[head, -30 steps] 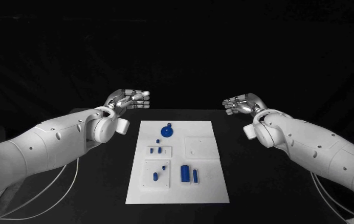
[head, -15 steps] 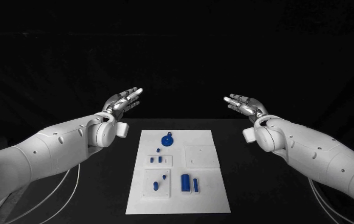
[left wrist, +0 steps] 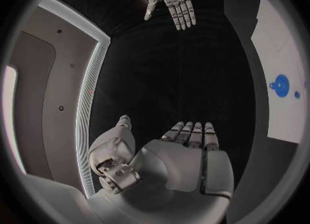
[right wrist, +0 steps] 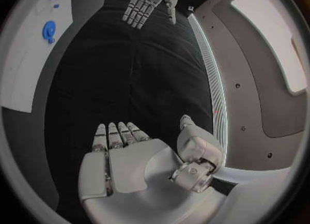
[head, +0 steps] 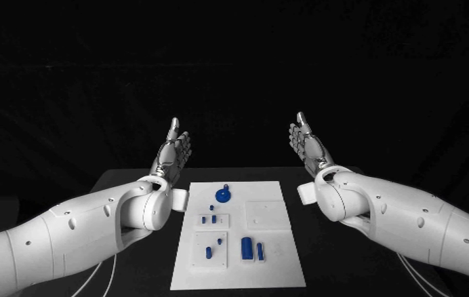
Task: Assemble the parts on the task board
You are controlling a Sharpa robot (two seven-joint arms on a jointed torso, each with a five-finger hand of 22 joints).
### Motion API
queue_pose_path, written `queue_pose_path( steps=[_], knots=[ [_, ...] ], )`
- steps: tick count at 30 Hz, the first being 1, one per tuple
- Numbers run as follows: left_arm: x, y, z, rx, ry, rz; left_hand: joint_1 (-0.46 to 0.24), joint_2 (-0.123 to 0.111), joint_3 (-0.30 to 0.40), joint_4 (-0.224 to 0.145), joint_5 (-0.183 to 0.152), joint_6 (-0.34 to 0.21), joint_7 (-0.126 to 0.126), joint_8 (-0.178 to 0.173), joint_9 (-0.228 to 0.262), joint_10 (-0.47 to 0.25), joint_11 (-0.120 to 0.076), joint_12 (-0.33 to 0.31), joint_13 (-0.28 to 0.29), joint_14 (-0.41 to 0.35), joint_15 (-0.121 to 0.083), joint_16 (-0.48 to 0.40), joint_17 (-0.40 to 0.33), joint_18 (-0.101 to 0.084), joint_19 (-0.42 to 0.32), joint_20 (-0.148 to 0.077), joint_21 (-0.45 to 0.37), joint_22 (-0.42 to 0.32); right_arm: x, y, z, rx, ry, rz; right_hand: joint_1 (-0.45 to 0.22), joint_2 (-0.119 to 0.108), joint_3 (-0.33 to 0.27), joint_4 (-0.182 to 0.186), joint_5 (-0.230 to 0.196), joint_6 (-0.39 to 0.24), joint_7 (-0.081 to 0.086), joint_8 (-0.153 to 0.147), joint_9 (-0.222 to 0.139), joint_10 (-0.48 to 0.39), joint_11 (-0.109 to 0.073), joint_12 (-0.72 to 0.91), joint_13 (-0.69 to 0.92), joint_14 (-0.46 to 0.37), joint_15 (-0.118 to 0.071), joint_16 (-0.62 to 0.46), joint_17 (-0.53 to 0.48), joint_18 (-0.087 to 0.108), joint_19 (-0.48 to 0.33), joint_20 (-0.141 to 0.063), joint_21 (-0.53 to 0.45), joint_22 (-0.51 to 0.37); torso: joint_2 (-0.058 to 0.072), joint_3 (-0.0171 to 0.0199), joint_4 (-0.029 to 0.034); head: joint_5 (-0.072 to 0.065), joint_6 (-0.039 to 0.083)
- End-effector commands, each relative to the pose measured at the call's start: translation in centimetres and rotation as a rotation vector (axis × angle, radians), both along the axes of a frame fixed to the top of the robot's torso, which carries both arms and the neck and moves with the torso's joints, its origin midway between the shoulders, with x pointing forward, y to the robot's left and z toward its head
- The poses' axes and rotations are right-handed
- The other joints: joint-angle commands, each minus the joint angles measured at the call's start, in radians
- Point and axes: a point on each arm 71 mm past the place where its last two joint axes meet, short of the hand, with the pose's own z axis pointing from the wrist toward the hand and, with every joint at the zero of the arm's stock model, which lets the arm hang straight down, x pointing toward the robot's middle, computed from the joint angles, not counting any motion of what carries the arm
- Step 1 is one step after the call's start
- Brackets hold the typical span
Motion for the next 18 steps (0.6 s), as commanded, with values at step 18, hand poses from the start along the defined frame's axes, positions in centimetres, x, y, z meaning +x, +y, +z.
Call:
queue_pose_path(
  steps=[18],
  knots=[
    [-3.8,-1.9,0.6,0.053,-0.041,0.162,-0.099,-0.002,0.009,0.003,-0.008,-0.027,-0.002,-0.007,-0.003,-0.027,-0.001,-0.007,-0.003,-0.028,-0.004,-0.007,-0.002,-0.023,-0.028,-0.007,-0.005,-0.003,-5.1,1.6,0.1,0.150,0.012,-0.172,-0.079,0.000,-0.010,0.003,-0.012,-0.034,-0.002,-0.005,-0.003,-0.039,-0.004,-0.006,-0.003,-0.048,-0.004,-0.008,-0.003,-0.014,-0.030,-0.004,-0.008,-0.003,-0.005,0.0014,0.0025,-0.001,0.000]
  ],
)
